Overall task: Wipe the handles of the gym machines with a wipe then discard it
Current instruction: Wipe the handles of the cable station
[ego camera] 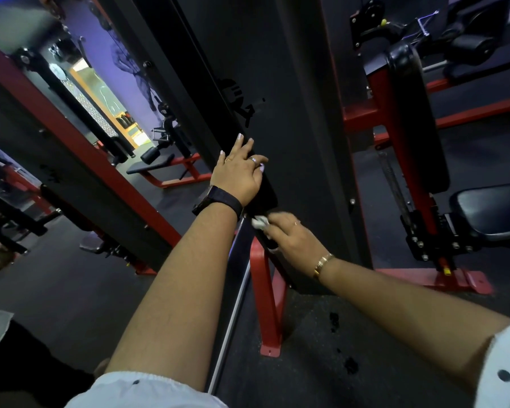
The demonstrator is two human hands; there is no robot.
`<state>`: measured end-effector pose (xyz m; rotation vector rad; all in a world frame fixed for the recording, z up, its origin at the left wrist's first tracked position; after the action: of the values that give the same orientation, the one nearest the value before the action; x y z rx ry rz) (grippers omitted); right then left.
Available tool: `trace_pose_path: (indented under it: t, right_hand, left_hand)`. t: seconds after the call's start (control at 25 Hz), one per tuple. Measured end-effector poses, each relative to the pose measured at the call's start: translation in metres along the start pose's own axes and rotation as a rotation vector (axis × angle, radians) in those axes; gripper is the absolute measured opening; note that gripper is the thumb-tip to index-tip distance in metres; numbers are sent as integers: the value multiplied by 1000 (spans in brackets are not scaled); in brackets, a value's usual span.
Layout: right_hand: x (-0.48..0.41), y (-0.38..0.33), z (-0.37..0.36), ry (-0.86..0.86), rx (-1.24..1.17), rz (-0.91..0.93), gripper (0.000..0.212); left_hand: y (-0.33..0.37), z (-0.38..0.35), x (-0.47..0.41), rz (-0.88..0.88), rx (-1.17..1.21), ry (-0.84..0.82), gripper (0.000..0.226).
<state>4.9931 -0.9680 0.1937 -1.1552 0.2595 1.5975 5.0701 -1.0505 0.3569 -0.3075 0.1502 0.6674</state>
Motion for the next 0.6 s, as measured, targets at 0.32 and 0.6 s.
trace_pose_path:
  t: [0.32,0.6]
  right_hand:
    - [32,12,-27,-243,-1286,-1592,29]
    - [-3,-15,-29,-310,-1916,-1840,45]
  left_hand:
    - [7,-2,-3,92,38,45,34]
    - [6,-4,-4,93,1,23,39]
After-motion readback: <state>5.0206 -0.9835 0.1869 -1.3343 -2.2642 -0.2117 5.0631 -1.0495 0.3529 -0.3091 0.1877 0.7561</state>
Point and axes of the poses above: each hand's wrist, its own x-axis away from the middle knuckle, its own z-axis out of the back of the hand, y = z × x, the point moved 1 cm from there along -x, towards the middle knuckle, and after that the axes turned 13 degrees about -z, right-handed, at the moved point
